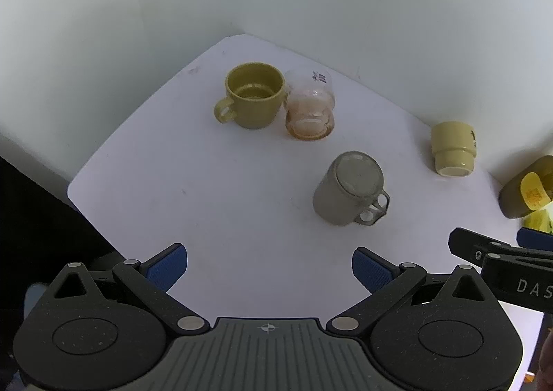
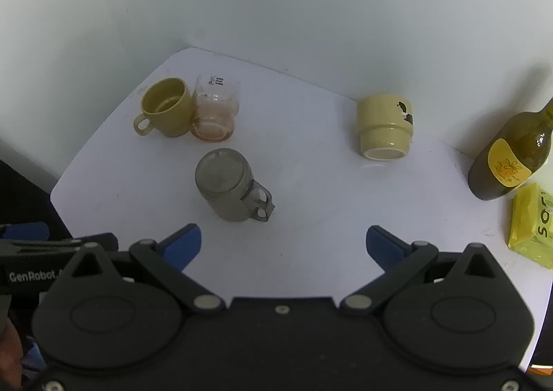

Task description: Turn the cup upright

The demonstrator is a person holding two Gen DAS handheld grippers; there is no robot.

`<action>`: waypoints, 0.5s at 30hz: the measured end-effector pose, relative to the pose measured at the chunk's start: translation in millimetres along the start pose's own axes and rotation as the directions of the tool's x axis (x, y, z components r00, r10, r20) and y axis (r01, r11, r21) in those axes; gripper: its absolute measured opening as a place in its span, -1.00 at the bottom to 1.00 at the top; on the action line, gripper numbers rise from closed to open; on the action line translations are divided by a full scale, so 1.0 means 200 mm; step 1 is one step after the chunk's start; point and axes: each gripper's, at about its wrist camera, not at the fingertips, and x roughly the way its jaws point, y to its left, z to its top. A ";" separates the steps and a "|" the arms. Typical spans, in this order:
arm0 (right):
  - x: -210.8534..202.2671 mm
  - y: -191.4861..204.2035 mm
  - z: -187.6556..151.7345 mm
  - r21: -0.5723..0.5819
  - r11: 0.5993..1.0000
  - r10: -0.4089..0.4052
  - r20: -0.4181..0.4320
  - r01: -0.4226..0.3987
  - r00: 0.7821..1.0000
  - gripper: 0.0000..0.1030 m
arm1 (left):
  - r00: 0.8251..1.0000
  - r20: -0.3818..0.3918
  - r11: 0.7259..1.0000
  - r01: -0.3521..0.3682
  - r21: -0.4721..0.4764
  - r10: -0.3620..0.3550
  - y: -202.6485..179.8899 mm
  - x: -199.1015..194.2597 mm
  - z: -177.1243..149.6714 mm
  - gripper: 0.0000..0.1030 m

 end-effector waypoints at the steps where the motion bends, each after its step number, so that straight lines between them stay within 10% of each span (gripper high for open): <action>1: 0.00 0.00 0.00 -0.002 1.000 0.001 0.002 -0.001 1.000 1.00 | 1.000 -0.001 1.000 -0.003 0.005 0.003 0.00 0.00 0.00 1.00; 15: 0.04 0.00 0.01 -0.001 1.000 0.002 -0.018 -0.002 1.000 1.00 | 1.000 -0.007 1.000 0.006 0.015 -0.006 -0.01 0.02 0.01 1.00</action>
